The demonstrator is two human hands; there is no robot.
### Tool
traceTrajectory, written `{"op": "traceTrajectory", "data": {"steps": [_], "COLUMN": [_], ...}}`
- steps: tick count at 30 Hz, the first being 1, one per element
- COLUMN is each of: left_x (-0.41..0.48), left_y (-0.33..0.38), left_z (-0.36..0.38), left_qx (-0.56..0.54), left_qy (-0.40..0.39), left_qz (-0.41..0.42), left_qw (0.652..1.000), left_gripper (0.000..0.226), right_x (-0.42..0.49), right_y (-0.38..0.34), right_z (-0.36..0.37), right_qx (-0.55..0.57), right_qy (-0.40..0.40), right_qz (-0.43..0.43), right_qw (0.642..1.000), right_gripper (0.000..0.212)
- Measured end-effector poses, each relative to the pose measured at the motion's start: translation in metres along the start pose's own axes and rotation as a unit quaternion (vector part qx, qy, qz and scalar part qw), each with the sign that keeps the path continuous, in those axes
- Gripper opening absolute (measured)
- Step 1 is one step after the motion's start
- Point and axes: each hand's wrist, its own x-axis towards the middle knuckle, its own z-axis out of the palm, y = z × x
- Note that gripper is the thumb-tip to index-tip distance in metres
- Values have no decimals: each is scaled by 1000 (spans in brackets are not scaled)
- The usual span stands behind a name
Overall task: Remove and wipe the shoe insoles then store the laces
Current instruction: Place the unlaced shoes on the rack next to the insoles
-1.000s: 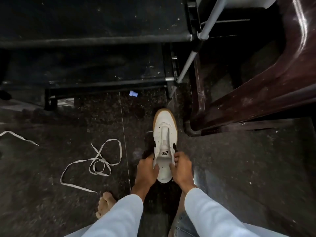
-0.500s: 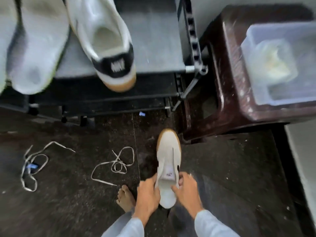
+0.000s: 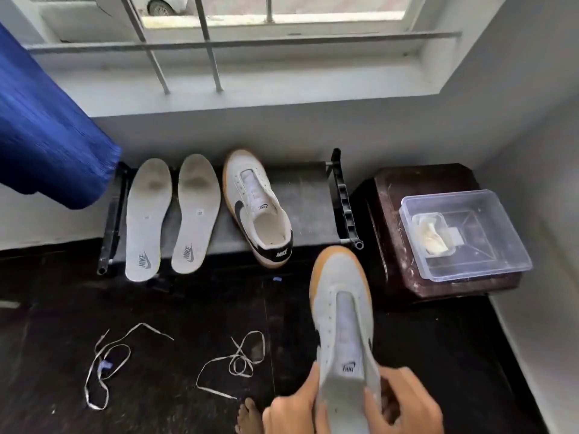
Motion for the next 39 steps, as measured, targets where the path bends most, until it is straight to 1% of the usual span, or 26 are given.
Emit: {"op": "traceTrajectory", "data": {"steps": [1, 2, 3, 4, 6, 8, 10, 11, 15, 19, 22, 25, 28, 31, 32, 35, 37, 39], "left_x": [1, 5, 13, 24, 55, 88, 118, 132, 179, 209, 217, 220, 219, 209, 203, 185, 173, 165], "left_y": [7, 14, 23, 34, 61, 88, 111, 120, 143, 156, 159, 157, 158, 159, 158, 149, 136, 119], "left_z": [-6, -10, -17, -26, -38, -48, -52, -53, -51, -48, -46, -43, -38, -40, -42, -55, -66, -79], "left_qx": [-12, -27, -43, -44, -20, 0, 0, -2, 22, 31, 40, 51, 51, 8, -19, -102, -138, -165], "left_qy": [10, 52, 89, 108, 154, 194, 207, 207, 224, 221, 225, 226, 237, 255, 261, 304, 353, 387], "left_qz": [70, 145, 195, 231, 252, 249, 244, 236, 211, 189, 177, 167, 180, 206, 211, 207, 186, 149], "left_qw": [997, 988, 976, 966, 955, 949, 947, 950, 951, 956, 957, 958, 953, 945, 942, 924, 906, 895], "left_gripper": [62, 62, 59, 55, 43, 28, 15, 11, 15, 9, 14, 18, 21, 41, 44, 39, 32, 27], "right_x": [12, 27, 45, 64, 106, 144, 179, 194, 238, 260, 264, 262, 262, 263, 262, 260, 256, 251], "right_y": [-6, -14, -20, -19, -19, -22, -24, -24, -20, -16, -14, -11, -9, -9, -10, -16, -25, -38], "right_z": [-6, -9, -10, -10, 3, 18, 31, 39, 62, 77, 86, 92, 90, 84, 80, 66, 57, 51], "right_qx": [18, 31, 28, 21, 9, 4, -1, 1, 20, 29, 29, 33, 63, 72, 78, 101, 122, 147], "right_qy": [7, 15, 24, 31, 34, 39, 45, 51, 39, 30, 12, -4, -3, -15, -17, -14, -7, -10], "right_qz": [-11, -14, -28, -48, -48, -45, -37, -31, -12, -9, 0, 20, 27, 32, 39, 48, 37, 16], "right_qw": [1000, 999, 999, 998, 998, 998, 998, 998, 999, 999, 999, 999, 998, 997, 996, 994, 992, 989], "right_gripper": [15, 16, 18, 17, 10, 10, 10, 8, 10, 11, 13, 8, 11, 22, 25, 30, 28, 23]}}
